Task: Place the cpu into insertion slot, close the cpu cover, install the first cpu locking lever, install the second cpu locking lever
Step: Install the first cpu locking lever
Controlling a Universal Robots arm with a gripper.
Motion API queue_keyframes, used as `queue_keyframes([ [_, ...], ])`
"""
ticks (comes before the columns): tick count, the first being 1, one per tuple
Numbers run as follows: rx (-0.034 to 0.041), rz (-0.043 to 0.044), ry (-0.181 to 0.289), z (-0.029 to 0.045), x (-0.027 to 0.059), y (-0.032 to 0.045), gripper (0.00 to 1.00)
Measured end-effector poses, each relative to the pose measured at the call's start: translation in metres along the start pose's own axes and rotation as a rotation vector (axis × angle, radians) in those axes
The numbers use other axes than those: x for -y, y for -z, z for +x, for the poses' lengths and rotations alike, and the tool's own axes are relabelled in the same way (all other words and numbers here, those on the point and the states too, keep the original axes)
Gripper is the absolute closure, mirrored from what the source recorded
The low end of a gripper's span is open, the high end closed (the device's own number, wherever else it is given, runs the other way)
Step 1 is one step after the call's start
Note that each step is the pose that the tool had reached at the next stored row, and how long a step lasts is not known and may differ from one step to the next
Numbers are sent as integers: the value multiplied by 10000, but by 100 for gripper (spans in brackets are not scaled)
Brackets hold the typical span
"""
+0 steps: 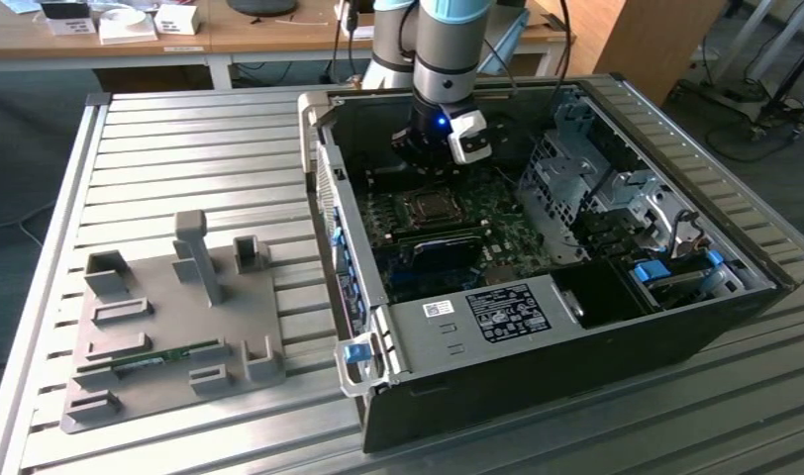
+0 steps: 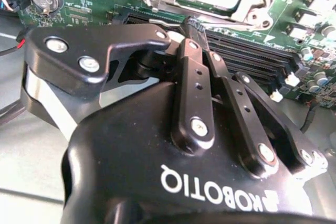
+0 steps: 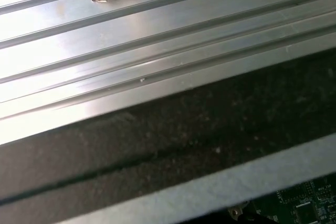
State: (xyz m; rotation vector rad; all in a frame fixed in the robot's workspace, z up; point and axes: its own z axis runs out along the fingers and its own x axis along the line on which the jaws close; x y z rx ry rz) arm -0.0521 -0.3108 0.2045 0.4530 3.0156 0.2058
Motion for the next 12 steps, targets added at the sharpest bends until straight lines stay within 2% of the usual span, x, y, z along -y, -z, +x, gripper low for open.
queue_keyframes([
  [12,16,52,5,-1,-19,-31,89],
])
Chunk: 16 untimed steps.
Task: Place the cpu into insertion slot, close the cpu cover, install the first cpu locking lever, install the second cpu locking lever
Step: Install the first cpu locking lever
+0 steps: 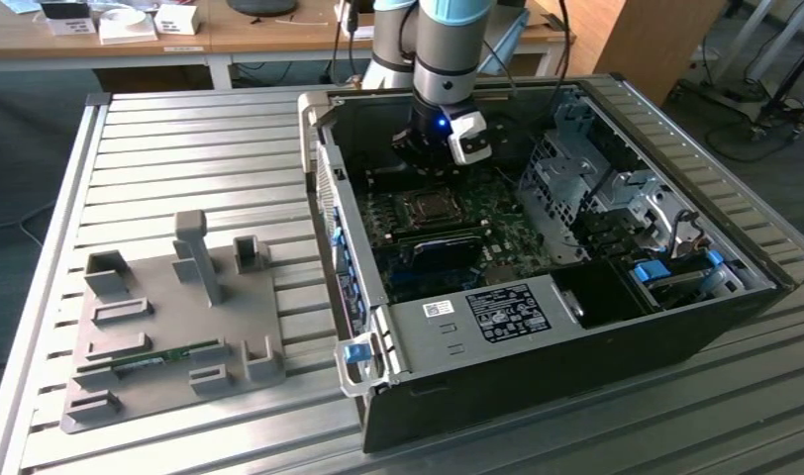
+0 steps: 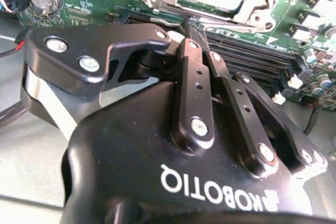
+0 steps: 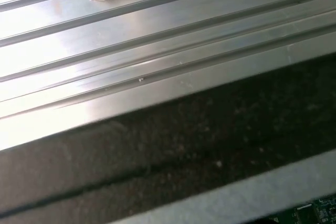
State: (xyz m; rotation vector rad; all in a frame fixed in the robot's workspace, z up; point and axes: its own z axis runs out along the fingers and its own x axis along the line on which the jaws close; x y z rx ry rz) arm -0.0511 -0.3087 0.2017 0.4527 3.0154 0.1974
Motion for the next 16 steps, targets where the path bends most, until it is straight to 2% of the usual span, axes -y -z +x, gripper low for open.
queue_keyframes([
  [9,1,1,0,3,-30,-11,89],
  [16,11,41,3,-12,-32,-34,89],
])
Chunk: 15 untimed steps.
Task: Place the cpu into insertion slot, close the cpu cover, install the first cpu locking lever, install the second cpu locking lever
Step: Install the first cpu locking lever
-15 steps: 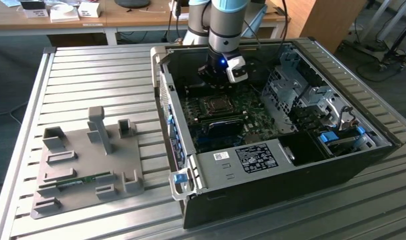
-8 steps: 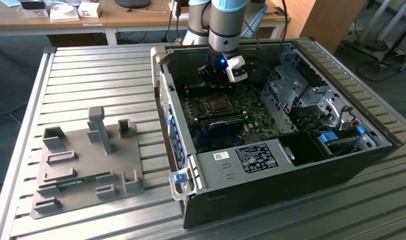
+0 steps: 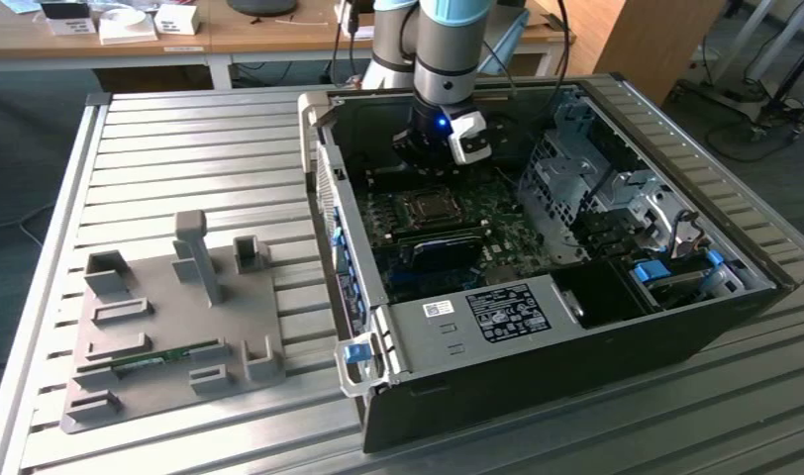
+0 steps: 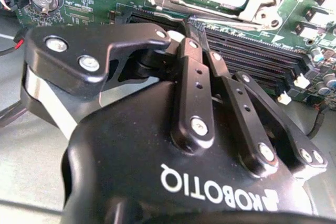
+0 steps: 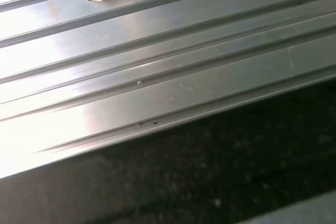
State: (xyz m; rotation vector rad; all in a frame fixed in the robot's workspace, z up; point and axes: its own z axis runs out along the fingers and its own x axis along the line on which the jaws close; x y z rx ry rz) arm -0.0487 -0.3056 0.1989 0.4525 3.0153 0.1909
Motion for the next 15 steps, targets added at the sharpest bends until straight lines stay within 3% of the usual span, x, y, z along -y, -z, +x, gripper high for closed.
queue_keyframes([
  [15,9,27,-1,-21,-5,-5,89],
])
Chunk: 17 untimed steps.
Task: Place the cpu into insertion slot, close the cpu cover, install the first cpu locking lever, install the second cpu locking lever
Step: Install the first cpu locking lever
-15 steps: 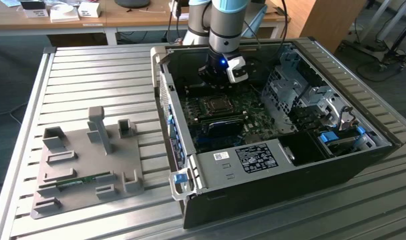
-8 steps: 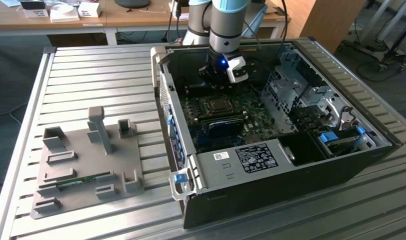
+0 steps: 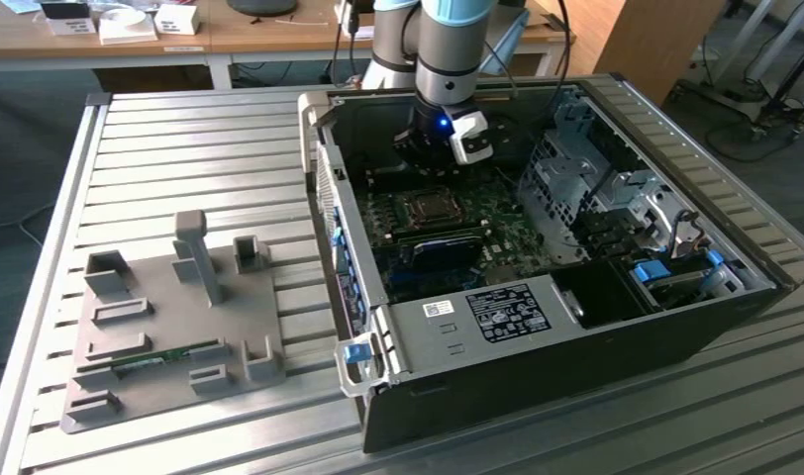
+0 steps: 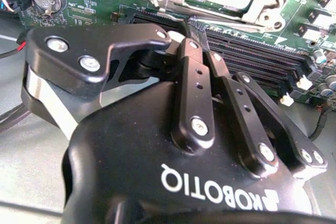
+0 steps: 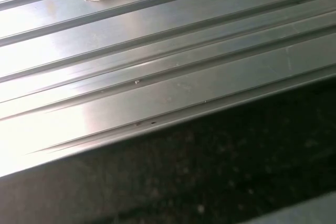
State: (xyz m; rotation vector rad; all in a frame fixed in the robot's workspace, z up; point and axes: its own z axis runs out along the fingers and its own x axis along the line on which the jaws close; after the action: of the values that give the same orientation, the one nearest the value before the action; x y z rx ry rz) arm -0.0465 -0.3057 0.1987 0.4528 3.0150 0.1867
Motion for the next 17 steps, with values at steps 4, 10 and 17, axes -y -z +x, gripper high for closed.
queue_keyframes([
  [4,2,5,-1,-4,0,-1,89],
  [10,5,15,2,-6,3,6,89],
  [17,41,133,17,-10,14,6,89],
])
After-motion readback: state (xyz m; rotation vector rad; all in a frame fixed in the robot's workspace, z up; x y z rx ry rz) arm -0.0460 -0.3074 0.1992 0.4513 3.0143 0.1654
